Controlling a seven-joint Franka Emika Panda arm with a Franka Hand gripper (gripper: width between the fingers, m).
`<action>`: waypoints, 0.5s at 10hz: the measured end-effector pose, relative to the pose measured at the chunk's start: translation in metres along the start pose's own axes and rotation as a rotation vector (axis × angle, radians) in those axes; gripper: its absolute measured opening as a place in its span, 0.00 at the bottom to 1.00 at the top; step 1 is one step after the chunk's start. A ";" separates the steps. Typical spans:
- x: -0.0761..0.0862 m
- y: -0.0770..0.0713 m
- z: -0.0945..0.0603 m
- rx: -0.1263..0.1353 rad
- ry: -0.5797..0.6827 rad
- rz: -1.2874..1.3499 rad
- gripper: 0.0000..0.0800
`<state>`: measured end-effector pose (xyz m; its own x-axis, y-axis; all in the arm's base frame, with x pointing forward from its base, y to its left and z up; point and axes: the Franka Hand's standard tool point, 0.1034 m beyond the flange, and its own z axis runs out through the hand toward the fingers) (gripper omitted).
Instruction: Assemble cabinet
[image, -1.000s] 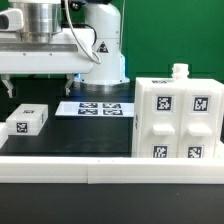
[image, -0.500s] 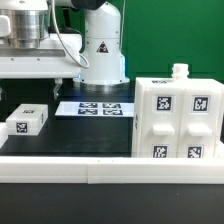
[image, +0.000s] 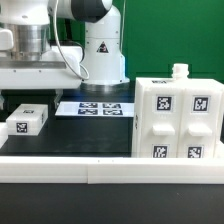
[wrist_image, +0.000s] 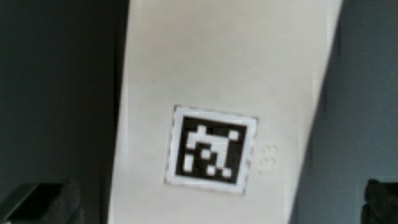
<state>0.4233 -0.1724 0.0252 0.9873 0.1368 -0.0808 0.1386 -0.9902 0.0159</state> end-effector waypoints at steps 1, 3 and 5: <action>-0.002 0.000 0.005 0.001 -0.007 -0.004 1.00; -0.005 0.000 0.010 0.003 -0.017 -0.006 1.00; -0.005 -0.001 0.010 0.003 -0.017 -0.008 0.81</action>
Offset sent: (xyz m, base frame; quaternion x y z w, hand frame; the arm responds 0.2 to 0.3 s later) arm -0.0017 -0.0011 -0.0056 -0.0010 0.0136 0.0028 0.9999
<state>0.4174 -0.1722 0.0152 0.9847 0.1444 -0.0978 0.1462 -0.9892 0.0124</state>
